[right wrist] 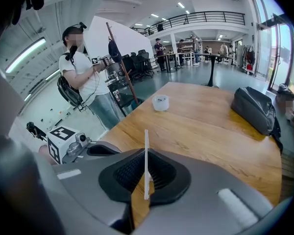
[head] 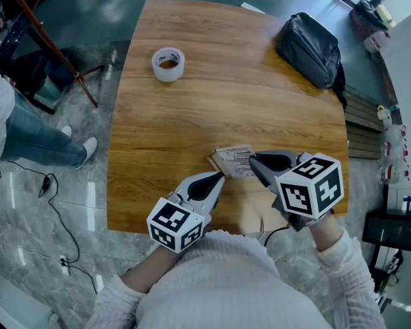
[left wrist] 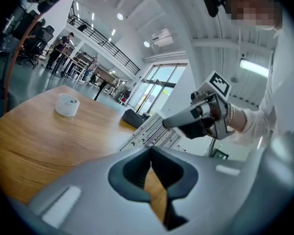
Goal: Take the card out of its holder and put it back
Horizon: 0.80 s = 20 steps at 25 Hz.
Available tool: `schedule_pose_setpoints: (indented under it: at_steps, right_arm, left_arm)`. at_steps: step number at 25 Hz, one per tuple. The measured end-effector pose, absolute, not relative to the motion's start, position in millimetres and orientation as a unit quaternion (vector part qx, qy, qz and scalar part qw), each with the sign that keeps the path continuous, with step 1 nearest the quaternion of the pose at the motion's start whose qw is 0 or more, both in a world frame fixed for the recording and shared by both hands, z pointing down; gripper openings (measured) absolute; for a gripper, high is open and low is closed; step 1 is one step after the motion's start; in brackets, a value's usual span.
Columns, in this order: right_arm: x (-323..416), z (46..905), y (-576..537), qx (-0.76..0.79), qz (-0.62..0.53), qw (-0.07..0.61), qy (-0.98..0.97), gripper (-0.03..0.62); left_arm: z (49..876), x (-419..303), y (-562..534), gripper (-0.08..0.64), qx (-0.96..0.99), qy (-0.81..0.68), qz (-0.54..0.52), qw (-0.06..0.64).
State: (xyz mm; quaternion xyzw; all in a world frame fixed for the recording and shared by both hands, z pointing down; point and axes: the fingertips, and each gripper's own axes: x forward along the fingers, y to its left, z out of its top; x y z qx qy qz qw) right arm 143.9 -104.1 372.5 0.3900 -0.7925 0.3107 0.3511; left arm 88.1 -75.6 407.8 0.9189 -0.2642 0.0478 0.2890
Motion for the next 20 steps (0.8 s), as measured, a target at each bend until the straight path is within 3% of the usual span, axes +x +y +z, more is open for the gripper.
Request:
schedule_pose_setpoints:
  at_steps: [20]
  right_arm:
    - [146, 389, -112, 0.381, 0.327, 0.367, -0.783, 0.012]
  left_arm:
    - [432, 89, -74, 0.008, 0.902, -0.266, 0.038, 0.339]
